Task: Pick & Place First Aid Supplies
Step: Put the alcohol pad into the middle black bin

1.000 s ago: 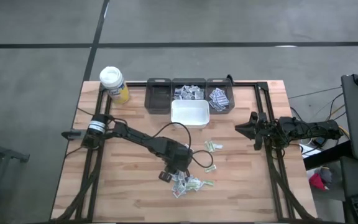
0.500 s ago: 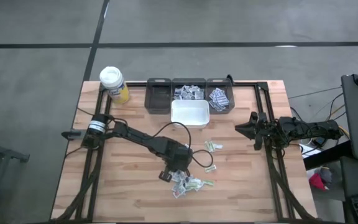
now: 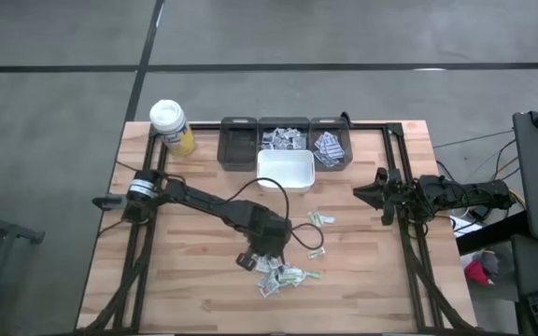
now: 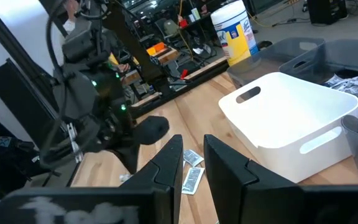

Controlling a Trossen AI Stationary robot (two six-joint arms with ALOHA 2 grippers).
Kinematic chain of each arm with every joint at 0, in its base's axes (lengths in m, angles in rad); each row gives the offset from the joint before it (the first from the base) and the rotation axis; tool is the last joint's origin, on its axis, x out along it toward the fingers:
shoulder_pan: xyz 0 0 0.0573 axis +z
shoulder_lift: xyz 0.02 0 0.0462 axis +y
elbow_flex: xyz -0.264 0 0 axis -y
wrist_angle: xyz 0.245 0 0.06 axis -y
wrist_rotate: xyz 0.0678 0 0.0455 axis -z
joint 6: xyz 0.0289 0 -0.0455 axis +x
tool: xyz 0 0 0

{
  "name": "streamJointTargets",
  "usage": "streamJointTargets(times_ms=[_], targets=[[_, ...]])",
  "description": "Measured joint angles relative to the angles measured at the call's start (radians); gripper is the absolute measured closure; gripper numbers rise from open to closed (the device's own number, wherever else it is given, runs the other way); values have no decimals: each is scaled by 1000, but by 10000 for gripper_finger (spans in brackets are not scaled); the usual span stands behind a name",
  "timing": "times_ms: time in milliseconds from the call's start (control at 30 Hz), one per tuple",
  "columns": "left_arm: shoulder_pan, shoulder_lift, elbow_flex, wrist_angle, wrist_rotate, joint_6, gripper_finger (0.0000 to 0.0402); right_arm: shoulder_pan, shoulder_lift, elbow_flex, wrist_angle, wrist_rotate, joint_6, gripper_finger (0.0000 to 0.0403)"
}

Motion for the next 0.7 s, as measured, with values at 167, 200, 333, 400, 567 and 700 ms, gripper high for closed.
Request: streamJointTargets(times_ms=[167,200,333,400,567,700], targets=[[17,-1,62,88,3,61,401,0,0,0,0,0,0,339],[26,-3,73,127,-14,60,401,0,0,0,0,0,0,339],[70,-11,97,300,-120,12,401,0,0,0,0,0,0,339],[88,-11,107,371,-234,-33,401,0,0,0,0,0,0,339],[129,-11,160,369,-616,-85,401,0,0,0,0,0,0,339],[175,-11,237,172,-754,10,401,0,0,0,0,0,0,339]])
